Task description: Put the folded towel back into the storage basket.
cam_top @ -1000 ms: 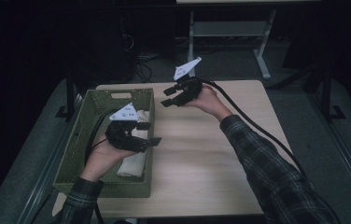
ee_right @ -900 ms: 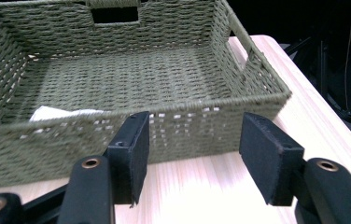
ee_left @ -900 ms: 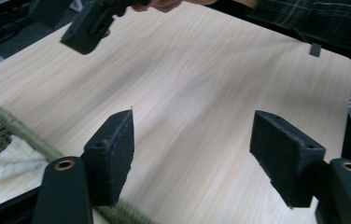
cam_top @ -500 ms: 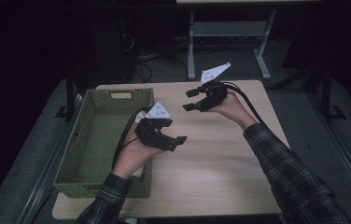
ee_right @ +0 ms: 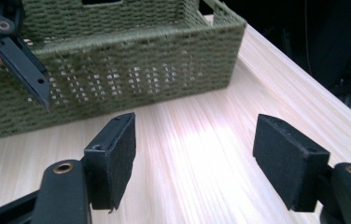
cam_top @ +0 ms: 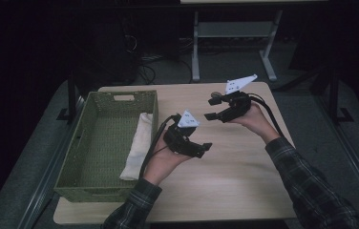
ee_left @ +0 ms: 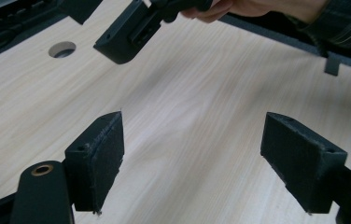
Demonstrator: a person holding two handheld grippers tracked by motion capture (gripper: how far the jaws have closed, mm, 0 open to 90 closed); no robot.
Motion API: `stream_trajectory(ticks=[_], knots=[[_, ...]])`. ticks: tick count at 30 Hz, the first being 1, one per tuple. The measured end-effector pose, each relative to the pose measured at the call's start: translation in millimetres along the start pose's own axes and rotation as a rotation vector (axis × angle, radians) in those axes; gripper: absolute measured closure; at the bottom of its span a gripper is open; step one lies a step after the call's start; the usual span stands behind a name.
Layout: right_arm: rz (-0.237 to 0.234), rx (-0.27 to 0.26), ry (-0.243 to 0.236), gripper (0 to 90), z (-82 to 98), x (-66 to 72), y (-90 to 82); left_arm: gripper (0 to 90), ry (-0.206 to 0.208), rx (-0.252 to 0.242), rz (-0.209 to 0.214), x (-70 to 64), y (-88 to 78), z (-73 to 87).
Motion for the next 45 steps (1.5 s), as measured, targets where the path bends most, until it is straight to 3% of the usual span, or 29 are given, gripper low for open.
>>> stream_trajectory(ticks=[7, 15, 20, 28, 38, 42, 45], knots=[[0.019, 0.004, 0.042, 27.9, 25.6, 5.2, -9.8, 21.1, 0.012, 0.022, 0.005, -9.6, 22.4, 15.5], [0.042, 0.014, 0.066, 26.1, 60.9, 12.3, -19.0, 20.9, -0.021, 0.002, 0.046, -18.2, 42.7, 31.4], [0.058, 0.029, 0.080, 24.8, 81.1, 16.5, -22.9, 20.4, -0.014, 0.014, 0.050, -20.5, 55.2, 42.8], [0.073, 0.031, 0.122, 24.2, 106.7, 24.6, -28.2, 18.0, 0.000, 0.043, 0.042, -15.9, 66.6, 59.8], [0.079, 0.082, 0.153, 23.7, 145.5, 43.3, -25.6, 18.1, 0.024, 0.087, 0.026, -13.9, 82.3, 80.1], [0.077, 0.120, 0.157, 22.9, 159.8, 50.5, -24.9, 18.0, 0.005, 0.092, 0.023, -11.9, 88.4, 85.8], [0.091, 0.127, 0.153, 22.9, 163.0, 52.7, -27.5, 18.0, 0.014, 0.115, 0.014, -8.9, 91.4, 91.3]])
Point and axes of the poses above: each handheld gripper's, and its own axes: y roughly forward along the jaws, z roughly out of its underside, x roughly to its left, the point moved 9 cm from there along y, roughly forward along the jaws, and after that the axes turned 13 degrees about -y, right-handed, at the moved point
